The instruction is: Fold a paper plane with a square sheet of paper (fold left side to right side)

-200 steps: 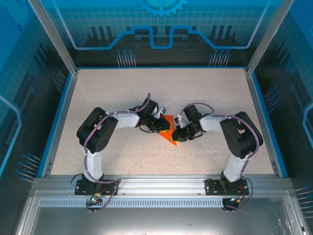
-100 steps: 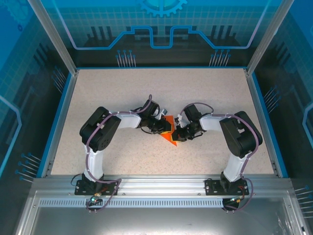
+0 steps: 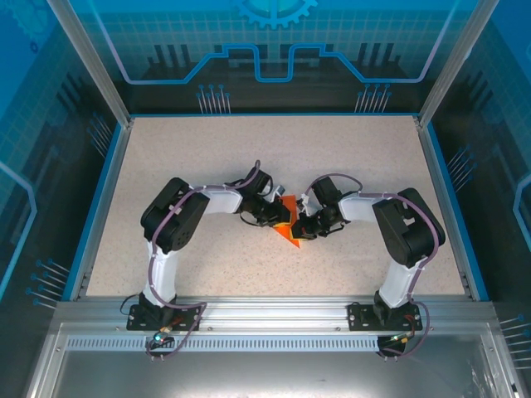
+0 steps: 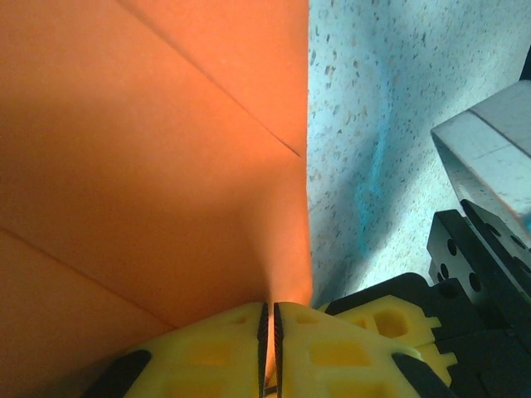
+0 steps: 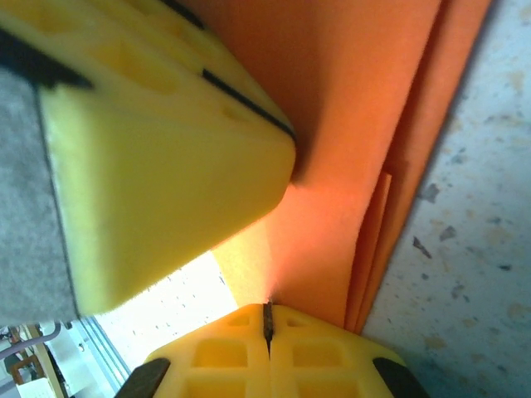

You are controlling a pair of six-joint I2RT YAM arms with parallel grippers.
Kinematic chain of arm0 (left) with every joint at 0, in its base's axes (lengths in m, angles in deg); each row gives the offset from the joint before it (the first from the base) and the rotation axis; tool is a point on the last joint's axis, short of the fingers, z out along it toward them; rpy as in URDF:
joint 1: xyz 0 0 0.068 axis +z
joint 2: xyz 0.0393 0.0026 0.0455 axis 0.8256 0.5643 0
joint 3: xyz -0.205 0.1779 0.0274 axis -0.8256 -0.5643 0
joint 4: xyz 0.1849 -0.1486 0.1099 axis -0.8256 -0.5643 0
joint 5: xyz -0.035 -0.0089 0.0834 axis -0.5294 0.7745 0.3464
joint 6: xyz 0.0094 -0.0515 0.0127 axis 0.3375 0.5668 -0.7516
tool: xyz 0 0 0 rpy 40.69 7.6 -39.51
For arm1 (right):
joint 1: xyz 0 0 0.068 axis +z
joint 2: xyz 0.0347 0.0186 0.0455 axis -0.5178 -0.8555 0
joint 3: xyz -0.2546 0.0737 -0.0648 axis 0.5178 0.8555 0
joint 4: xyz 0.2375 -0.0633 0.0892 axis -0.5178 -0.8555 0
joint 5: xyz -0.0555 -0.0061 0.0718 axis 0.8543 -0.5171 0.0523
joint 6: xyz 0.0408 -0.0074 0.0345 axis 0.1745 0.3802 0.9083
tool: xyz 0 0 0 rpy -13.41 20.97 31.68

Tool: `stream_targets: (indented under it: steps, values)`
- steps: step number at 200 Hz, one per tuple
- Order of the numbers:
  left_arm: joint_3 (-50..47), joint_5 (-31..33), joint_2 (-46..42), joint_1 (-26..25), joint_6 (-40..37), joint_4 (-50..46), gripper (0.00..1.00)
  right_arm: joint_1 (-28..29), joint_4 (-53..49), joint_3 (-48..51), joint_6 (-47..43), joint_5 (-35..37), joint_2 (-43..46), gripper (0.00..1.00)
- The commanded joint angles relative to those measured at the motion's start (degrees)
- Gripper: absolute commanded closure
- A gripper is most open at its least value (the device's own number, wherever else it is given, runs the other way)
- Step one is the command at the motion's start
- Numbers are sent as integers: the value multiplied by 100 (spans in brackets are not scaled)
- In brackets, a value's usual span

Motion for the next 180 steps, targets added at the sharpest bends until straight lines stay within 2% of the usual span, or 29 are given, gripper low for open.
stream_targets:
  steps: [1, 25, 56, 90, 116, 148, 180]
  values:
    - [358, 567, 274, 392, -516, -624, 86, 49, -968, 337, -124, 688, -309, 100]
    - [673, 598, 333, 520, -739, -949, 86, 54, -953, 344, -108, 680, -264, 100]
    - [763, 393, 253, 549, -738, -847, 83, 70, -692, 381, -98, 372, -190, 100]
    - [356, -338, -250, 742, -150, 78, 77, 70, -216, 402, -48, -8, 169, 95]
    - [-202, -448, -1015, 1046, 205, 607, 72, 63, 69, 442, -5, 249, 782, 89]
    - [-685, -160, -1599, 1223, 122, 403, 67, 47, 255, 629, 11, 1221, 1832, 61]
    - [-1036, -414, -1372, 1170, 525, 945, 64, -17, 207, 694, -66, 1910, 2509, 45]
